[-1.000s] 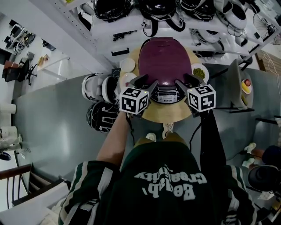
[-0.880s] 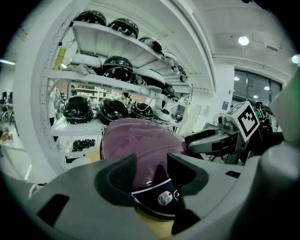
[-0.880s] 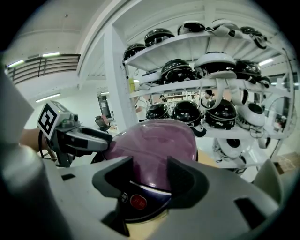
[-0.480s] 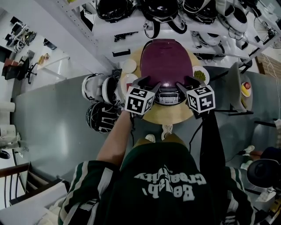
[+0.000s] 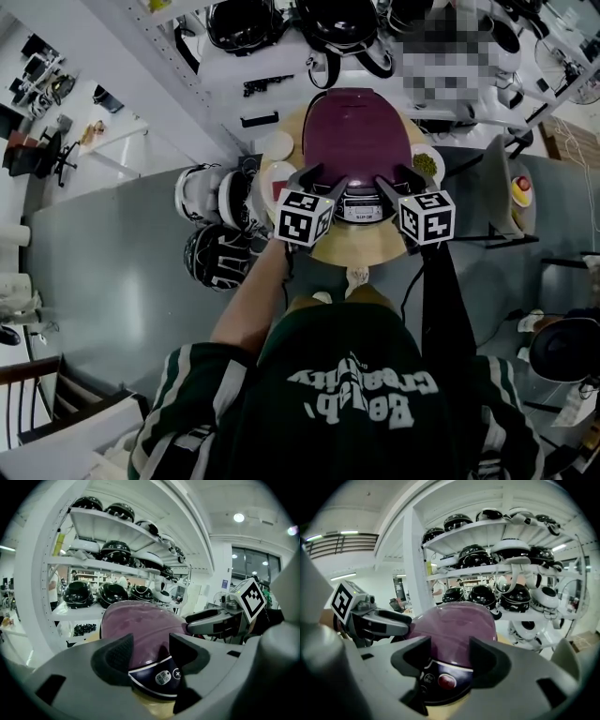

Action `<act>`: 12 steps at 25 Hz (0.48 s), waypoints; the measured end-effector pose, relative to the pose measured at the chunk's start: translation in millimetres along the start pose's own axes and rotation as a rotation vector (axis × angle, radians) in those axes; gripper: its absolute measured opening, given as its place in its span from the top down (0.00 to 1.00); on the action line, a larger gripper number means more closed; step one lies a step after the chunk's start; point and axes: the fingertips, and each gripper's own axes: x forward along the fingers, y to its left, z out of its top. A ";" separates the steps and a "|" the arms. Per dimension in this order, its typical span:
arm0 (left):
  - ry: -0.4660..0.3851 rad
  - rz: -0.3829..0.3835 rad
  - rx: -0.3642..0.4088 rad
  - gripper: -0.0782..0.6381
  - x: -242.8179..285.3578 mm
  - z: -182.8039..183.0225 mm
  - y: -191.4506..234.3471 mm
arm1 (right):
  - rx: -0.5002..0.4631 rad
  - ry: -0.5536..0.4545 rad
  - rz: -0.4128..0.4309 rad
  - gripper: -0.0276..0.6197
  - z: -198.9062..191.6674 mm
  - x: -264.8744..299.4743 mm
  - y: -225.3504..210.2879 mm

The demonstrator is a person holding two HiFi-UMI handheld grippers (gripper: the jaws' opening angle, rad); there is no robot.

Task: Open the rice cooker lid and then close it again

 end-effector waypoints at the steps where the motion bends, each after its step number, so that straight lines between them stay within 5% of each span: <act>1: -0.008 -0.003 0.011 0.54 -1.7 0.1 -2.0 | -0.003 -0.017 -0.005 0.55 2.2 -3.5 2.6; 12: -0.199 -0.009 0.135 0.53 -79.7 36.3 -19.8 | -0.006 -0.213 -0.101 0.53 25.7 -68.8 40.7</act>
